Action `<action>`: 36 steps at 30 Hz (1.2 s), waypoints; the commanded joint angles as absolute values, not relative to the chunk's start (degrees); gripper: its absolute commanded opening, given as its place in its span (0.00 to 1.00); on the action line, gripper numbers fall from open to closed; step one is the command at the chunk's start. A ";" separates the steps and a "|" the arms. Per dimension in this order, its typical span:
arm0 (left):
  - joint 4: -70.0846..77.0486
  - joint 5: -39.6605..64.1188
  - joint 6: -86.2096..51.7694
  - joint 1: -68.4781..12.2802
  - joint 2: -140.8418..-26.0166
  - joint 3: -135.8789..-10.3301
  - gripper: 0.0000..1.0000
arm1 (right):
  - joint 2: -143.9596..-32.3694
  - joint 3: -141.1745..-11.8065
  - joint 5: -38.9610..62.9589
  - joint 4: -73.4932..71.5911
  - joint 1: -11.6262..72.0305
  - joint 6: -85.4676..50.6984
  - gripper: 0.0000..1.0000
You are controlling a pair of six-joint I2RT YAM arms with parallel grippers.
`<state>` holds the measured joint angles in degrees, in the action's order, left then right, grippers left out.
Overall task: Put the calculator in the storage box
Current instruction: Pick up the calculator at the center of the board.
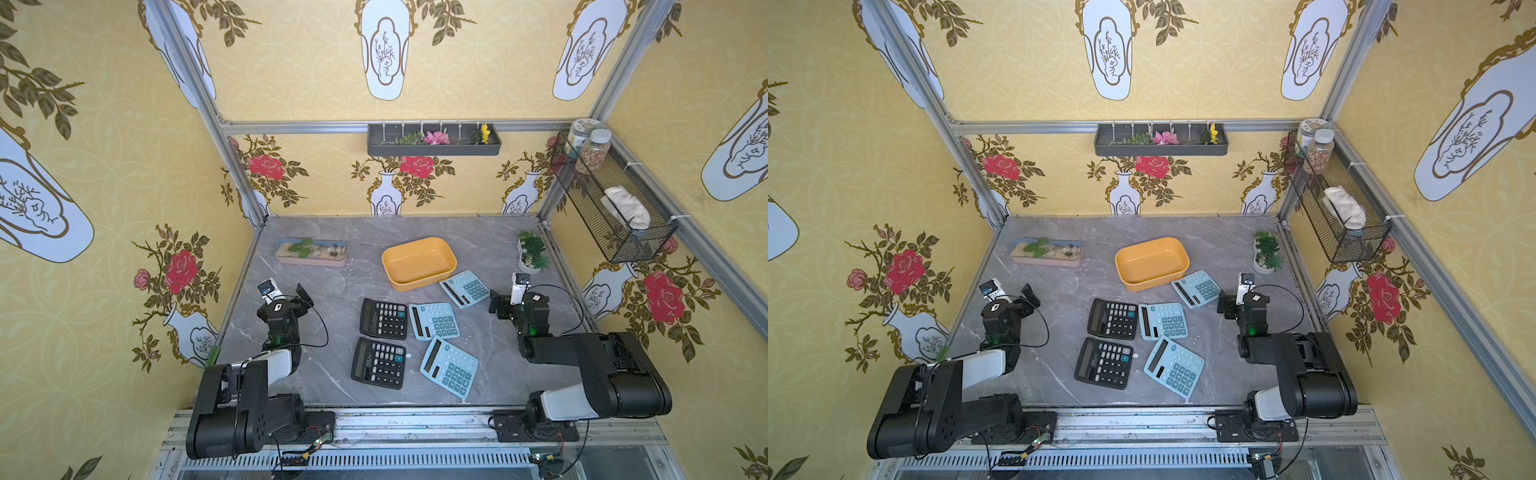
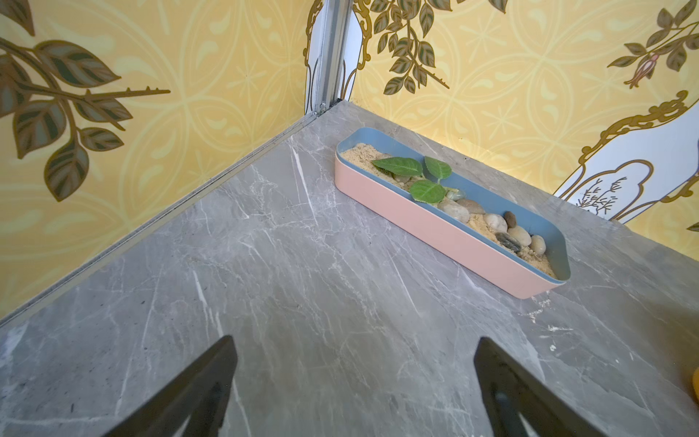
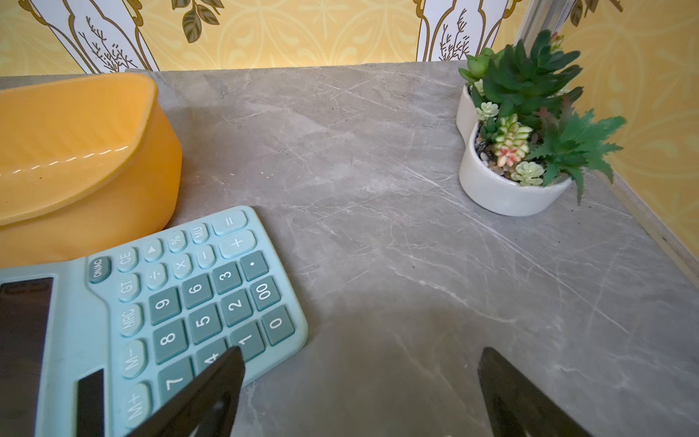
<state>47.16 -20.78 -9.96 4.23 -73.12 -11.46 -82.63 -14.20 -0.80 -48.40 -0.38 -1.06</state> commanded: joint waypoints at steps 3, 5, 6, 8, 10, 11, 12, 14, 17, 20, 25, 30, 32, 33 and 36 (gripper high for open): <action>48.78 -20.39 -9.73 4.31 -73.38 -11.16 1.00 | -82.46 -14.15 0.36 -50.71 -0.16 -0.09 0.97; 48.81 -20.37 -9.72 4.31 -73.30 -11.12 1.00 | -82.52 -14.24 0.48 -50.62 -0.09 -0.14 0.97; 48.82 -20.39 -9.76 4.31 -73.32 -11.15 1.00 | -82.54 -14.27 0.72 -50.62 -0.13 -0.20 0.97; 48.81 -20.41 -9.75 4.31 -73.37 -11.11 1.00 | -82.62 -14.33 0.89 -50.53 -0.18 -0.26 0.97; 48.80 -20.39 -9.69 4.31 -73.27 -11.10 1.00 | -82.62 -14.33 0.92 -50.56 -0.26 -0.24 0.97; 48.79 -20.43 -9.71 4.26 -73.25 -11.11 1.00 | -82.62 -14.33 1.01 -50.54 -0.22 -0.26 0.97; 48.78 -20.39 -9.75 4.31 -73.30 -11.08 1.00 | -82.63 -14.33 0.97 -50.54 -0.19 -0.26 0.97; 48.78 -20.35 -9.69 4.31 -73.30 -11.16 1.00 | -82.63 -14.30 1.00 -50.54 -0.23 -0.33 0.97; 48.78 -20.39 -9.74 4.30 -73.29 -11.14 1.00 | -82.62 -14.33 1.01 -50.53 -0.22 -0.35 0.97; 48.78 -20.42 -9.76 4.30 -73.26 -11.16 1.00 | -82.54 -14.30 1.07 -50.54 -0.23 -0.33 0.97; 48.78 -20.41 -9.75 4.31 -73.30 -11.11 1.00 | -82.49 -14.33 1.06 -50.54 -0.26 -0.35 0.97; 48.79 -20.39 -9.75 4.30 -73.30 -11.10 1.00 | -82.44 -14.22 1.06 -50.54 -0.32 -0.34 0.97; 48.78 -20.41 -9.74 4.31 -73.26 -11.10 1.00 | -82.49 -14.17 1.10 -50.54 -0.30 -0.35 0.97; 48.79 -20.39 -9.75 4.31 -73.30 -11.11 1.00 | -82.45 -14.24 1.10 -50.54 -0.26 -0.31 0.97; 48.80 -20.39 -9.71 4.31 -73.29 -11.15 1.00 | -82.44 -14.33 1.07 -50.54 -0.37 -0.35 0.97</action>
<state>47.16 -20.78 -9.96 4.23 -73.12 -11.46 -82.59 -14.20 1.19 -48.40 -0.27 -0.19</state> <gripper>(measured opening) 0.999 0.972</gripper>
